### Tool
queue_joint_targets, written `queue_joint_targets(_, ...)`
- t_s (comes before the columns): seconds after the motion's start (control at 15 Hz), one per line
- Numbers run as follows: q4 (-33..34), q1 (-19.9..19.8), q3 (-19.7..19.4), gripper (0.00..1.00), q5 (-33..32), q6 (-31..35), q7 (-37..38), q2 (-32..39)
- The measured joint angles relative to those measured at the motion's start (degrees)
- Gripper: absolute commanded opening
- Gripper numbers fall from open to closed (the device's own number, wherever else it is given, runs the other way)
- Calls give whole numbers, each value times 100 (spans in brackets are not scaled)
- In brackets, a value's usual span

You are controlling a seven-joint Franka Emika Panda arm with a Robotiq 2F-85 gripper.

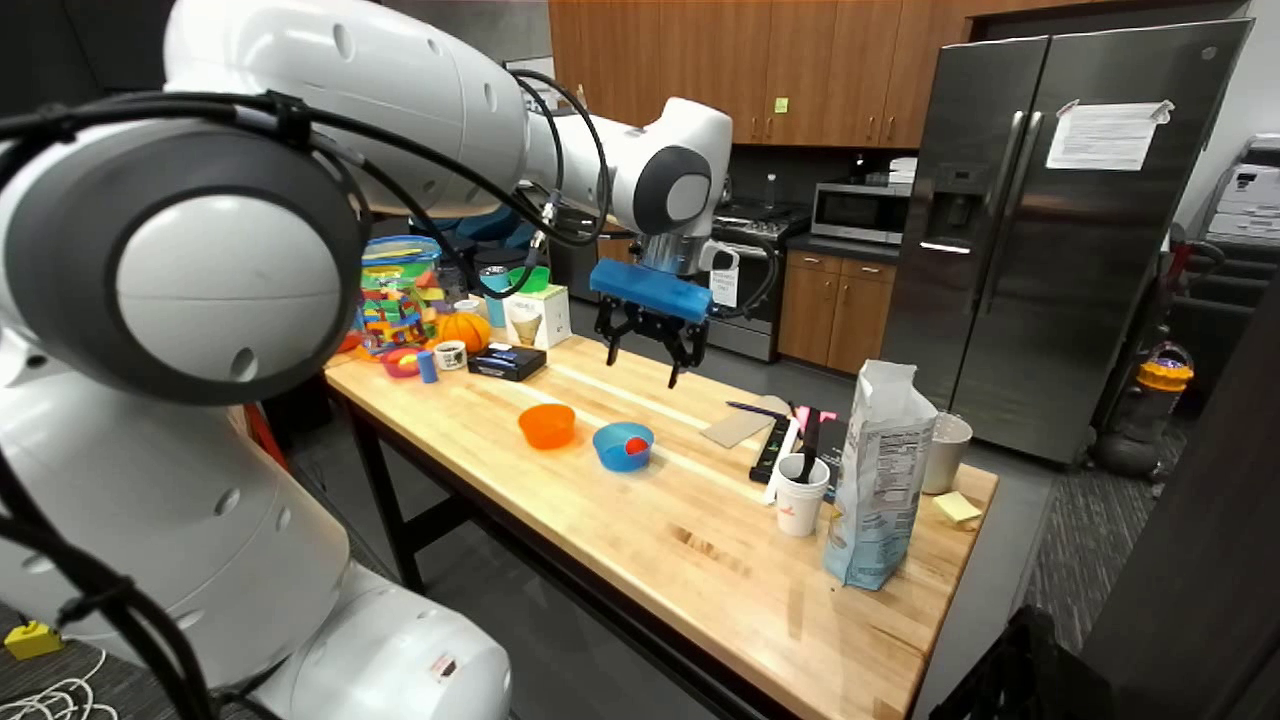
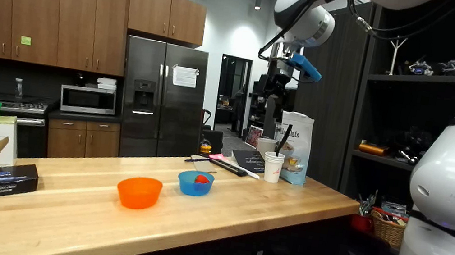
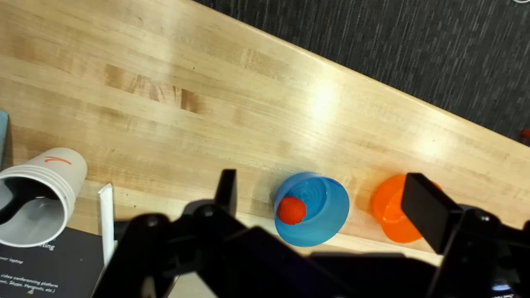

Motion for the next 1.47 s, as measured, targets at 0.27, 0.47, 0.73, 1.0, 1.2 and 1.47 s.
queue_joint_targets(0.27, 0, 0, 0, 100, 0, 0, 0, 0)
queue_joint_targets(0.47, 0, 0, 0, 100, 0, 0, 0, 0)
queue_joint_targets(0.73, 0, 0, 0, 100, 0, 0, 0, 0)
queue_joint_targets(1.0, 0, 0, 0, 100, 0, 0, 0, 0)
queue_joint_targets(1.2, 10, -28, 102, 100, -1, 7, -37, 39)
queue_joint_targets(1.47, 634, 0, 189, 100, -1, 2, -555, 635)
